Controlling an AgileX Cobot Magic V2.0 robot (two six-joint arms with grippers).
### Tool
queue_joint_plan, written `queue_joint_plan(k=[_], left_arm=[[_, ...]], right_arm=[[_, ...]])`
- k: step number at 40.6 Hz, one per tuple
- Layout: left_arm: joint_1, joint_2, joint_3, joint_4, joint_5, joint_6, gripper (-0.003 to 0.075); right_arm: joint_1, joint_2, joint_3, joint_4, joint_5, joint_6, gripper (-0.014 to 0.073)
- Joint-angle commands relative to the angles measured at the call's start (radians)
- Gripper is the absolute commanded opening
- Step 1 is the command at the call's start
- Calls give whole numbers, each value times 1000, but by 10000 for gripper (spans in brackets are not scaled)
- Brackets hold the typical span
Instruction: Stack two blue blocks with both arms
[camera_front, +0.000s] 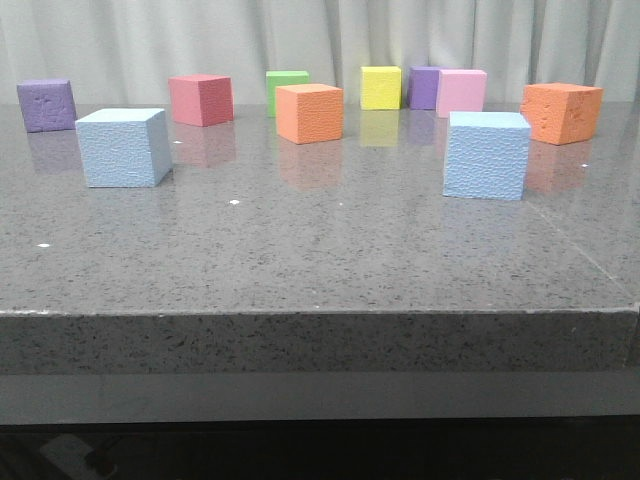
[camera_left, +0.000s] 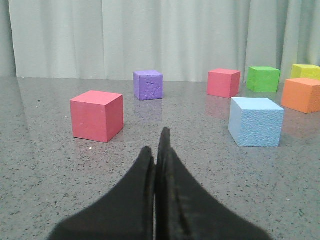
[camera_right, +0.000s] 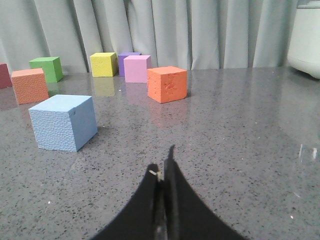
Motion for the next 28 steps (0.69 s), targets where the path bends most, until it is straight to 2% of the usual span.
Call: queue_joint_plan(k=[1,21,28], left_arm=[[2,-18,2,-8,-83,2,-20],[2,-18,2,-8,-91,2,-20],[2,-18,2,-8,-108,2,-20]], right_arm=[[-2,-19,-5,-10,-84,-2,-67],[-2,-19,-5,-10,-84,-2,-67],[-2,-19,-5,-10,-127,-2,-67]])
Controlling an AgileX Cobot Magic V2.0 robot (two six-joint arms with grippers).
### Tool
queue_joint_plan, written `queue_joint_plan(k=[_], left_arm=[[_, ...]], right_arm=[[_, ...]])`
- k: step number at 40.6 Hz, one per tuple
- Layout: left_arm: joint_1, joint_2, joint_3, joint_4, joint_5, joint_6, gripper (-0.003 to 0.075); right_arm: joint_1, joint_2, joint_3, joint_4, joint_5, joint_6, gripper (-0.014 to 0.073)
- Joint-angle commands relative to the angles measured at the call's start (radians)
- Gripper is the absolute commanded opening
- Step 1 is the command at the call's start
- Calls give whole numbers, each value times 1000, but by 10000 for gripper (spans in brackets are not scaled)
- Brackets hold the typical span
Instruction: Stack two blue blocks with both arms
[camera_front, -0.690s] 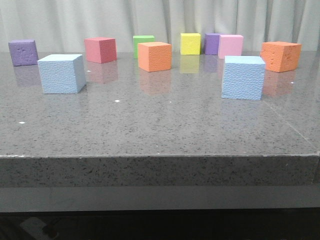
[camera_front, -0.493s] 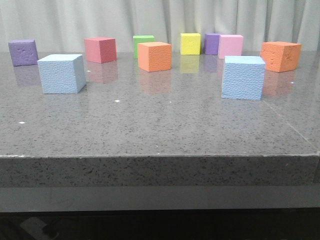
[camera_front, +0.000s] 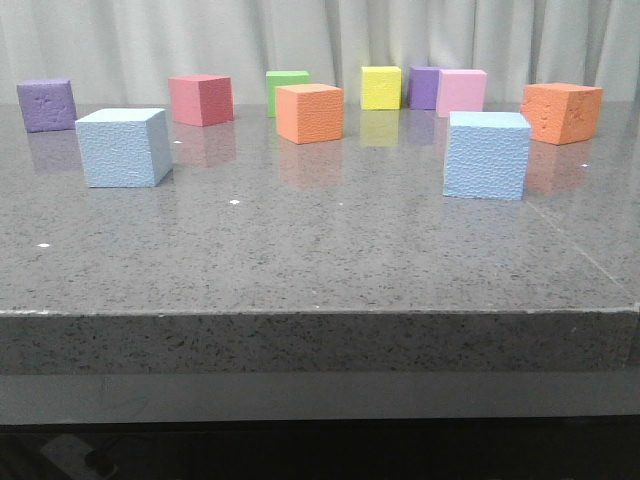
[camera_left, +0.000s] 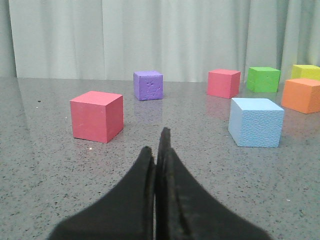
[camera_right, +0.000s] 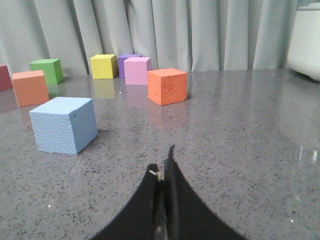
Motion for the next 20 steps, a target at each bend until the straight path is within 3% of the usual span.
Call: queue_joint_plan(k=[1,10,15,20], left_arm=[[2,-18,2,-8,-115,2,-20],[2,-16,-59,-28,-126,-12,-20],[2,-8,-194,-31,-17,-12,-20],[2,47,-381,0,173,-12,-20]], right_arm=[[-2,-19,-5,-10,-117,-2,-67],[-2,-19,-55,-10,-196,-3,-67],[-2,-17,-169,-10,-118,-3,-67],[-2,24,-313,-10,9,-3,-67]])
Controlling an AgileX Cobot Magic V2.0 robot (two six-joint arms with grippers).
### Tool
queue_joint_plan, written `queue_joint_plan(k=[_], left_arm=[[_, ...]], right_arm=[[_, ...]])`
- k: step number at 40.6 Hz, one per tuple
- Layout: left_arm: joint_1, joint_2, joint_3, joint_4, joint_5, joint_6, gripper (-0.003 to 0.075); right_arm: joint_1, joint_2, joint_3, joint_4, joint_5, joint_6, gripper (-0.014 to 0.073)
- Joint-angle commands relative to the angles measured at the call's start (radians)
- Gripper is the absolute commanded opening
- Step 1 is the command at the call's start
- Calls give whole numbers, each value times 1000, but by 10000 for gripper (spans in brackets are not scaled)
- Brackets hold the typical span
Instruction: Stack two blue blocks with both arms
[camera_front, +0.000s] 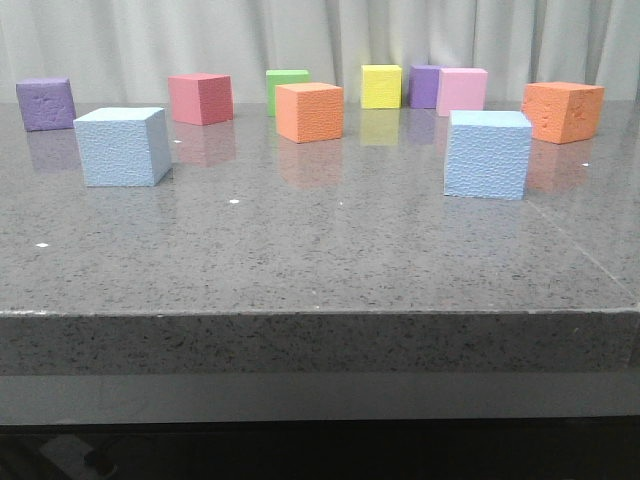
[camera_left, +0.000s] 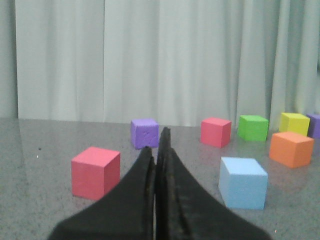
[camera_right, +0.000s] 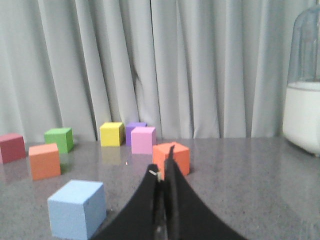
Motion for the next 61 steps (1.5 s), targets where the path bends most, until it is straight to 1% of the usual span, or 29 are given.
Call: queue_joint_plan(k=[1,5,9,13,16,22,28,51,55,57,58,59,60,61], left_arm=[[2,61,-160,15,68,-9,-20],[2,141,-305,32,206,-9,-20],[2,220,-407,32,283,-9,-20],[2,287,-461,30,307,-9,-20],[2,320,-466,24,307,-9,-20],[2,369,-464,24,310,-9,-20],[2,390,-464,24,310,-9,-20],[2,392,-464,24,310,-9,-20],[2,392,-464,24,306,-9,-18],[2,392,-464,24,300,-9,9],[2,392,-464,24,298,-9,35],[2,392,-464,29,296,-9,83],[2,392,-464,32,296,-9,143],[2,392,-464,39,296,-9,177]], right_arm=[[-2,41,-136,-10,15,-3,-67],[-2,121,-245,-11,134,-4,-67],[-2,231,-347,-11,282,-4,-67],[-2,346,-423,-10,396,-4,-67],[-2,423,-460,-10,438,-8,-67],[-2,535,-480,-10,441,-65,-67],[-2,585,-480,-10,429,-73,-67],[-2,593,-480,-9,428,-73,-67],[-2,593,-480,-9,408,-71,-62],[-2,593,-480,-8,404,-68,-34],[-2,593,-480,-9,400,-68,6],[-2,593,-480,-9,393,-68,48],[-2,593,-480,-9,387,-68,118],[-2,593,-480,-9,379,-68,199]])
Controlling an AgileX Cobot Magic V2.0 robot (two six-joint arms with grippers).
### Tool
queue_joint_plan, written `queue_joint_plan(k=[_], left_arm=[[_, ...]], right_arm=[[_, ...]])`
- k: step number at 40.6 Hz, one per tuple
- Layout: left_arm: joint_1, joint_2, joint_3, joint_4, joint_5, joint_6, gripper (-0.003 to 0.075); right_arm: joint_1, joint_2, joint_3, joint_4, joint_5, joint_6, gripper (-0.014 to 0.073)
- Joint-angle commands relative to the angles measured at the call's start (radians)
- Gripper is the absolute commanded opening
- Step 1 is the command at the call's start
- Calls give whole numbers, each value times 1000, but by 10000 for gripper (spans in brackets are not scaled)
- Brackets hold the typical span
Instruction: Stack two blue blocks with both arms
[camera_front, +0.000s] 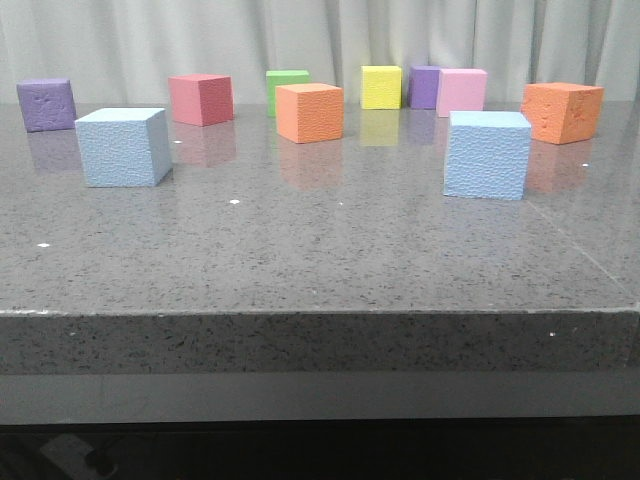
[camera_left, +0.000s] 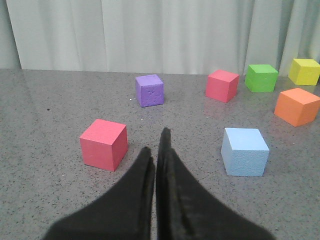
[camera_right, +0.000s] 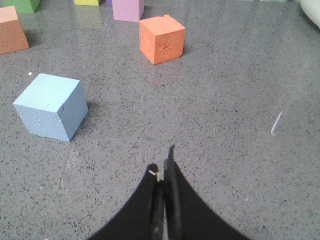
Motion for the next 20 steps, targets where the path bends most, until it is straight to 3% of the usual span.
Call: queue_joint_plan(k=[1,3,5,7,9,10,20], left_arm=[[2,16,-32,18,-90,-7,252],[2,16,-32,35,-90,-7,407],[2,16,-32,37,-90,-7,513],[2,16,-32,35,-90,-7,572],[2,16,-32,30,-90,-7,587],[2,16,-32,30,-90,-7,585],[2,16,-32,30,-90,-7,585]], right_arm=[[-2,9,-38,-9,-109,-4,263],[-2,9,-38,-9,-118,-4,398],[-2,9,-38,-9,-131,-4,498],[-2,9,-38,-9,-141,-4,569],[-2,9,-38,-9,-144,-4,595],[-2,9,-38,-9,-144,-4,546],[-2,9,-38,-9,-144,-4,546]])
